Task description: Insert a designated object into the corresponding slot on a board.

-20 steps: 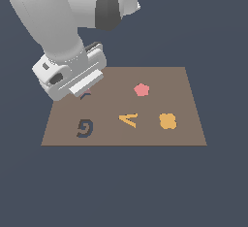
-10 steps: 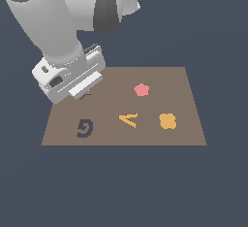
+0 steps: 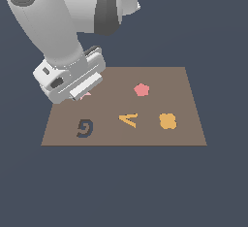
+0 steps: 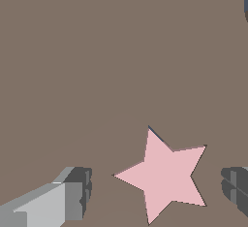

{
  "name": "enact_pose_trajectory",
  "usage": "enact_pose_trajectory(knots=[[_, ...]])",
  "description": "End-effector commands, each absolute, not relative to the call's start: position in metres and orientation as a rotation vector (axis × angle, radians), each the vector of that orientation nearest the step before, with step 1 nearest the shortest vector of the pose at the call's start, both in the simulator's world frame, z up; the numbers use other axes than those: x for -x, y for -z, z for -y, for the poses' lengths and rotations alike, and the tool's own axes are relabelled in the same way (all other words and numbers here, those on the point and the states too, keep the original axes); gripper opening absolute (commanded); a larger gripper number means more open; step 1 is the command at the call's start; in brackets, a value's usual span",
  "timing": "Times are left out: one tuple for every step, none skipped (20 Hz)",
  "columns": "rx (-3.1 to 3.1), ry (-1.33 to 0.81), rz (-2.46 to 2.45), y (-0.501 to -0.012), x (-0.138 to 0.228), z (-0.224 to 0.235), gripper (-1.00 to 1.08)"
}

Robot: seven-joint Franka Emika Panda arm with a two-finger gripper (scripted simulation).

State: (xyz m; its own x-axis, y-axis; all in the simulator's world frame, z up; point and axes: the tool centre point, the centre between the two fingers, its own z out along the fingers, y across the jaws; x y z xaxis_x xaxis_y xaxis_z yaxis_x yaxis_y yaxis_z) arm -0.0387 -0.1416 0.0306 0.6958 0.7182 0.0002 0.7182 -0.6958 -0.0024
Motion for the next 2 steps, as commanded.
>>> enact_pose_trajectory(knots=[[2.891, -0.001, 1.224, -0.0306, 0.0386, 0.1416, 1.00], [2.891, -0.001, 1.224, -0.0306, 0.0386, 0.1416, 1.00]])
